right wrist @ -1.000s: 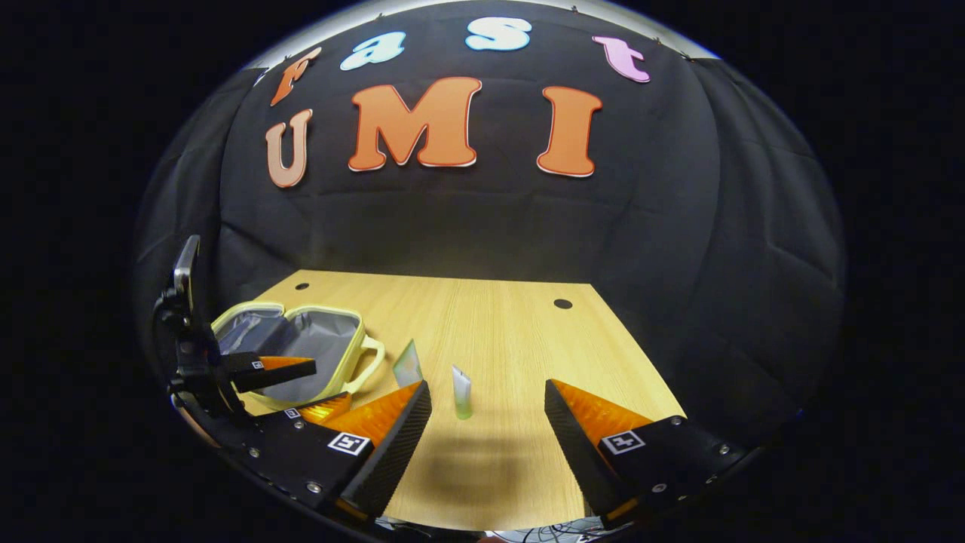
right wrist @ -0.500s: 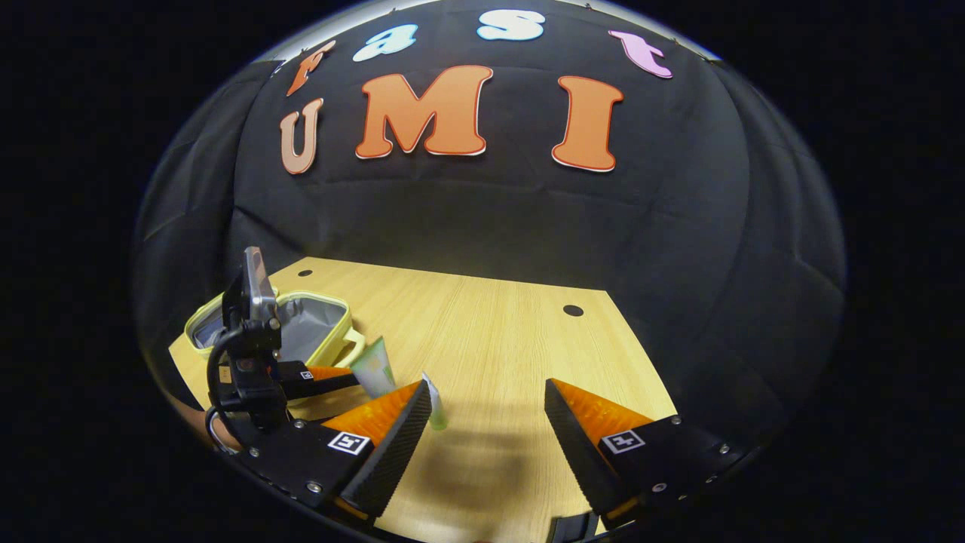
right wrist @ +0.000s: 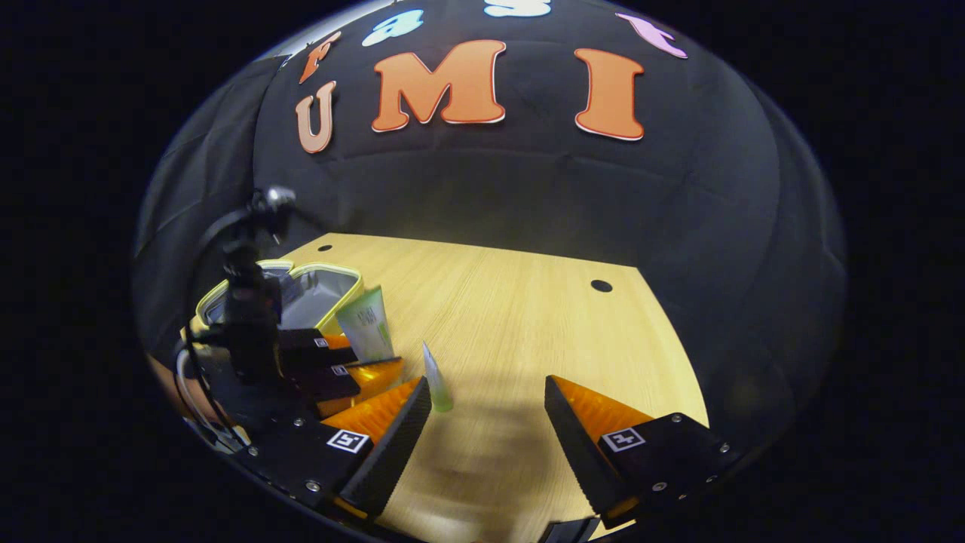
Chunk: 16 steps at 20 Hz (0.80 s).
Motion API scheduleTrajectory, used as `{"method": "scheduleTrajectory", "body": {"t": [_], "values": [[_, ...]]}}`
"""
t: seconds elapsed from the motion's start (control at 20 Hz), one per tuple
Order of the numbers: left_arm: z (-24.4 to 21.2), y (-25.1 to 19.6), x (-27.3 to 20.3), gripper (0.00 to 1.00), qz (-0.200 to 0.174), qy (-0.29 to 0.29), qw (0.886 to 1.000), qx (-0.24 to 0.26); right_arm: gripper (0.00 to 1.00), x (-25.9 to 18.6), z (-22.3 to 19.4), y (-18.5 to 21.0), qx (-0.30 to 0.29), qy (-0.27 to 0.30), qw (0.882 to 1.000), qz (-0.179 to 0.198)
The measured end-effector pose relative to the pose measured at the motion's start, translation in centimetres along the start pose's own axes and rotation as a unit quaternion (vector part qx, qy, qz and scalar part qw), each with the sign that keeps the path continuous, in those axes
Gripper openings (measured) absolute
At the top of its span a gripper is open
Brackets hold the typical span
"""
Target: First open the suitcase, pack the skin care products into it, and then close the suitcase.
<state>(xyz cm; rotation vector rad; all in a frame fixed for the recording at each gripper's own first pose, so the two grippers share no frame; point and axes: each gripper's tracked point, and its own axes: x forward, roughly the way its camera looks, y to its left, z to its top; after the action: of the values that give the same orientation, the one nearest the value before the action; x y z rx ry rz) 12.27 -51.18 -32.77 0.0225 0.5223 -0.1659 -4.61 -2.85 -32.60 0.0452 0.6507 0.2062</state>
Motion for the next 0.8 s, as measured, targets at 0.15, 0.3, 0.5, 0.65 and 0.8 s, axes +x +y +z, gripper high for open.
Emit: {"method": "scheduleTrajectory", "body": {"t": [0.15, 0.3, 0.5, 0.65, 0.8], "values": [[2.2, 0.9, -1.5, 0.4, 0.02, -0.012, 1.0, -0.007, 0.95, 1.7, -0.2, 1.3, 0.002, 0.022, 0.999, 0.04], [4.0, 2.5, -3.0, 0.36, 0.047, -0.026, 0.999, -0.005, 0.91, 3.9, -1.4, 2.9, -0.024, 0.039, 0.997, 0.07], [5.1, 5.4, -5.1, 0.38, 0.098, -0.032, 0.995, 0.0, 0.75, 6.2, -3.5, 4.4, -0.041, 0.059, 0.993, 0.093], [5.0, 7.6, -6.5, 0.38, 0.142, -0.025, 0.99, -0.01, 0.64, 8.3, -5.3, 5.3, -0.047, 0.086, 0.989, 0.108], [4.1, 9.5, -8.0, 0.37, 0.183, -0.009, 0.983, -0.016, 0.42, 9.4, -5.8, 5.6, -0.059, 0.092, 0.987, 0.114]]}}
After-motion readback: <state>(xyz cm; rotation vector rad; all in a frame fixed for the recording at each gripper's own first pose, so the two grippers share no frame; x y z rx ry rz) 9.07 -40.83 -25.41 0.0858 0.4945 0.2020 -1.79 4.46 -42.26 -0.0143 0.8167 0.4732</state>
